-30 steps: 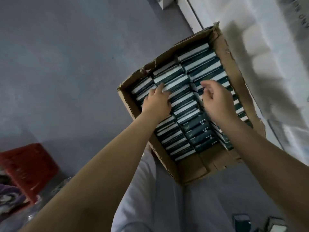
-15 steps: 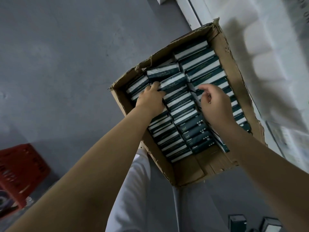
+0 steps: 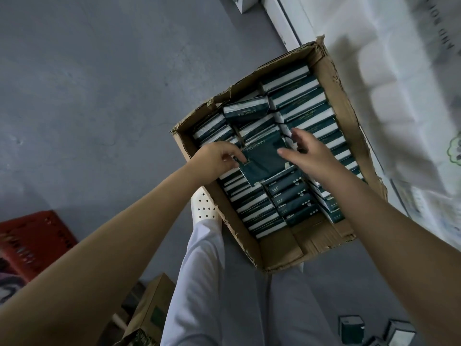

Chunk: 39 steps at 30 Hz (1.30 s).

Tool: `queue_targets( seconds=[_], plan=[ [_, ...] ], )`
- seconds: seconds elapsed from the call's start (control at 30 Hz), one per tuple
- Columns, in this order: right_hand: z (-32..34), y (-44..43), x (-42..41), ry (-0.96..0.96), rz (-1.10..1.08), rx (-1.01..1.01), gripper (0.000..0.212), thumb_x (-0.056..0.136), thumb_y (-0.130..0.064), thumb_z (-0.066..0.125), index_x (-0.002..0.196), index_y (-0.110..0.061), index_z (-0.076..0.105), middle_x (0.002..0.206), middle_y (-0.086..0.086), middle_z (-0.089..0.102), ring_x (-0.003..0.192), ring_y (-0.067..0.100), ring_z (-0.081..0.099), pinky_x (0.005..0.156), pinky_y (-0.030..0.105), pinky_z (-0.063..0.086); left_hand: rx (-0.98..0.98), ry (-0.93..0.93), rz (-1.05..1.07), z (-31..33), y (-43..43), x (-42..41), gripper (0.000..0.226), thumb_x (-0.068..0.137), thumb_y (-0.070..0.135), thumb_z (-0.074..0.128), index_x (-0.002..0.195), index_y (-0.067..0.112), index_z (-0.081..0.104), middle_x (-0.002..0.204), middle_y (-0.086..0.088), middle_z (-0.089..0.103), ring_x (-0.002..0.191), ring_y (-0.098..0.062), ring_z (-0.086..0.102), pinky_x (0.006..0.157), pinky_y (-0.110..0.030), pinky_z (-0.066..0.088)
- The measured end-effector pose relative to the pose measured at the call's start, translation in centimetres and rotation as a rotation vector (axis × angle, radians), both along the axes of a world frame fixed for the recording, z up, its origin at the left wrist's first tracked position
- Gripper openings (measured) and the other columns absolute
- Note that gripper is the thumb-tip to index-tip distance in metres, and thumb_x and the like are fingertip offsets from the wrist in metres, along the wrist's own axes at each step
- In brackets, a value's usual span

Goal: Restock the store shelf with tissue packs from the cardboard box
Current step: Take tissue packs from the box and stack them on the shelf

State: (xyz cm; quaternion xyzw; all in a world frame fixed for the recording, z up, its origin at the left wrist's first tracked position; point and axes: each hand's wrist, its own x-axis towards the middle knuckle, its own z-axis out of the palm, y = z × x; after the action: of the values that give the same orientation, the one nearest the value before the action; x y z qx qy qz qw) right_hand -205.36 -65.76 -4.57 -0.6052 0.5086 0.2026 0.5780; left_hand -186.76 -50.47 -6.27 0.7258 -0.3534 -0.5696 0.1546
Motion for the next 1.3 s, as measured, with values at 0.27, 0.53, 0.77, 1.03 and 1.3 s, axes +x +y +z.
queue_targets(
  seconds=[0.27,0.53,0.77,1.03,1.3],
  plan=[
    [-1.8,0.3,-0.9,0.005,-0.169,0.142,0.058,0.085,-0.027,0.074,0.137,-0.017,0.048,0.129,-0.006,0.058,0.121,0.014,0.054,0.107,0.036,0.043,0.027,0.075,-0.081,-0.2,-1.9,0.1,0.013,0.092,0.018,0.063,0.100,0.025,0.069,0.125,0.002,0.061,0.113,-0.014,0.057,0.102,-0.030,0.043],
    [-2.4,-0.2,-2.9,-0.023,-0.355,0.089,0.052,0.085,-0.012,0.073,0.132,-0.019,0.051,0.122,-0.009,0.063,0.118,0.007,0.057,0.111,0.040,0.040,-0.044,-0.497,-0.245,-1.9,-5.0,0.7,0.036,0.096,0.025,0.054,0.131,0.030,0.055,0.163,-0.003,0.004,0.148,-0.033,0.005,0.117,-0.050,0.017],
    [-3.4,-1.0,-4.1,0.003,-0.382,0.136,0.037,0.085,-0.019,0.074,0.118,-0.026,0.059,0.111,-0.004,0.070,0.106,0.014,0.065,0.104,0.046,0.045,0.247,-0.476,-0.324,-4.7,-6.0,1.2,0.042,0.096,0.023,0.052,0.138,0.027,0.051,0.161,-0.003,0.006,0.143,-0.036,0.014,0.116,-0.050,0.022],
    [-0.6,-1.4,-4.2,-0.073,-0.612,0.058,0.027,0.089,-0.011,0.068,0.106,-0.029,0.060,0.101,-0.014,0.069,0.090,-0.003,0.066,0.079,0.021,0.047,0.227,-0.404,-0.185,-2.7,-3.6,-0.7,0.034,0.095,0.029,0.056,0.128,0.021,0.063,0.154,-0.006,0.025,0.137,-0.035,0.028,0.115,-0.043,0.023],
    [11.5,0.4,-3.6,-0.070,-0.739,-0.056,0.025,0.086,-0.013,0.072,0.094,-0.032,0.058,0.098,-0.013,0.067,0.086,0.002,0.064,0.075,0.021,0.046,0.201,-0.239,0.048,9.5,0.0,-3.1,0.040,0.094,0.034,0.060,0.131,0.018,0.060,0.153,-0.004,0.031,0.131,-0.019,0.043,0.107,-0.021,0.028]
  ],
)
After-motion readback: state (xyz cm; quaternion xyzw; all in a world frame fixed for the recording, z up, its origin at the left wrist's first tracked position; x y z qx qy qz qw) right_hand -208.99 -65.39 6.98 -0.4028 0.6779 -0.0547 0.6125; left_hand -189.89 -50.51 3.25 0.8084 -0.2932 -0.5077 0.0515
